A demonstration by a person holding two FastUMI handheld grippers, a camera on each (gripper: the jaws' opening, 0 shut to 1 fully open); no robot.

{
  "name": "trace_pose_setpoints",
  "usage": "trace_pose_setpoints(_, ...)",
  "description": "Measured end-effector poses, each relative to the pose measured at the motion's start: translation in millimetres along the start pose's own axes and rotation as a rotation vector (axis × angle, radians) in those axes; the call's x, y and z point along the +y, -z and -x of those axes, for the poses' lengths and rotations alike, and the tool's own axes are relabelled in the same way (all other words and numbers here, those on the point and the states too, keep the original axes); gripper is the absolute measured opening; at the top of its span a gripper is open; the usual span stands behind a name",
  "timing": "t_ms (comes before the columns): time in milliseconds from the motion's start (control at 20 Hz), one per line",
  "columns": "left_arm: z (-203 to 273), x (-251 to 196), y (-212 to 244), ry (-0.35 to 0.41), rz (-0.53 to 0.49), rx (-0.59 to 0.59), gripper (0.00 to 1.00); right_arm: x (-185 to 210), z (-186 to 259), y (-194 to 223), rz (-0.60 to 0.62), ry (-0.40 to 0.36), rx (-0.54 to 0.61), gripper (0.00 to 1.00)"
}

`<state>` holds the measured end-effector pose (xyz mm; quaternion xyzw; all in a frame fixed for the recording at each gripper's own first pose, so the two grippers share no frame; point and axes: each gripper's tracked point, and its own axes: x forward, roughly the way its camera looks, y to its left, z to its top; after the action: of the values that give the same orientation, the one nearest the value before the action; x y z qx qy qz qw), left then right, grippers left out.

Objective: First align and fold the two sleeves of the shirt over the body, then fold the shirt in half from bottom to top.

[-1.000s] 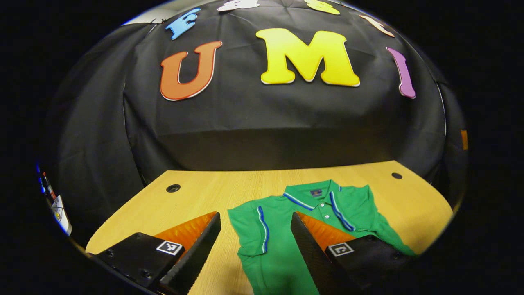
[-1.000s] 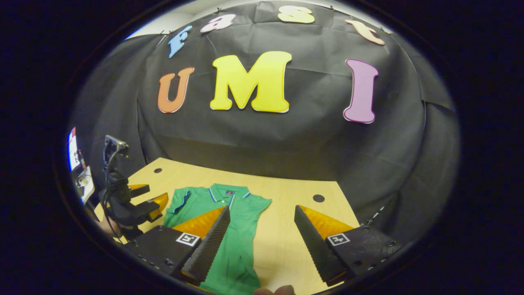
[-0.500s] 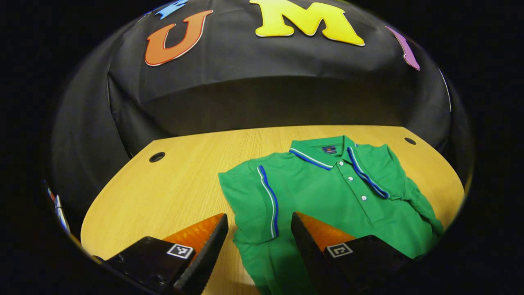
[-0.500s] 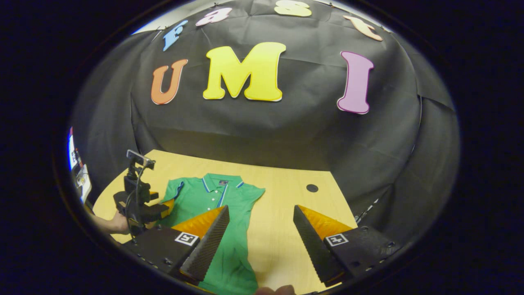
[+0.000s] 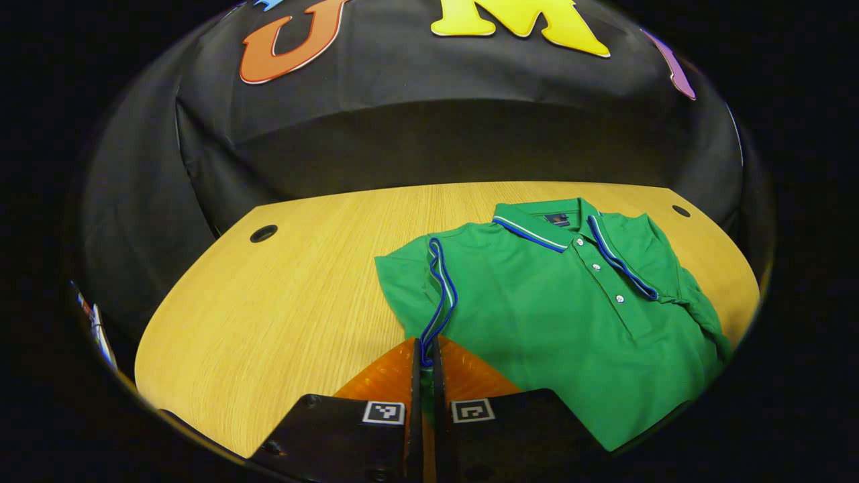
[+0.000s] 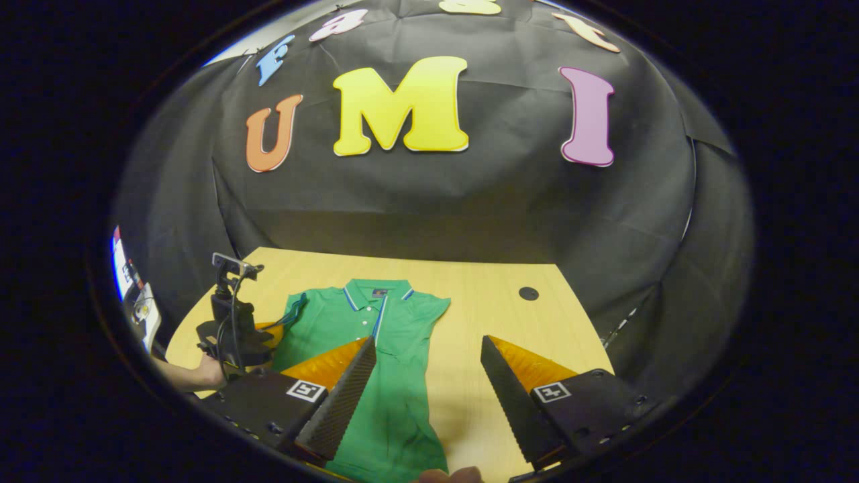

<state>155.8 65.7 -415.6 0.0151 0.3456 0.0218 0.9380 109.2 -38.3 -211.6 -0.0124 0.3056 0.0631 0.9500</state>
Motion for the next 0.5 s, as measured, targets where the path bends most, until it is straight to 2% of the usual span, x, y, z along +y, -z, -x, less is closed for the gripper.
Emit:
trace_pose_setpoints(150, 5, -2, -12, 0.028, 0.044, -0.014, 0.06, 4, 0, -4, 0.009, -0.011, -0.010, 0.96)
trace_pose_setpoints(400, 22, -6, -50, 0.045, 0.086, -0.069, 0.06, 5, 3, -6, -0.016, -0.017, -0.019, 0.96)
trace_pose_setpoints(500, 26, -13, -68, 0.058, 0.073, -0.090, 0.06, 4, 7, -7, -0.026, -0.018, -0.027, 0.96)
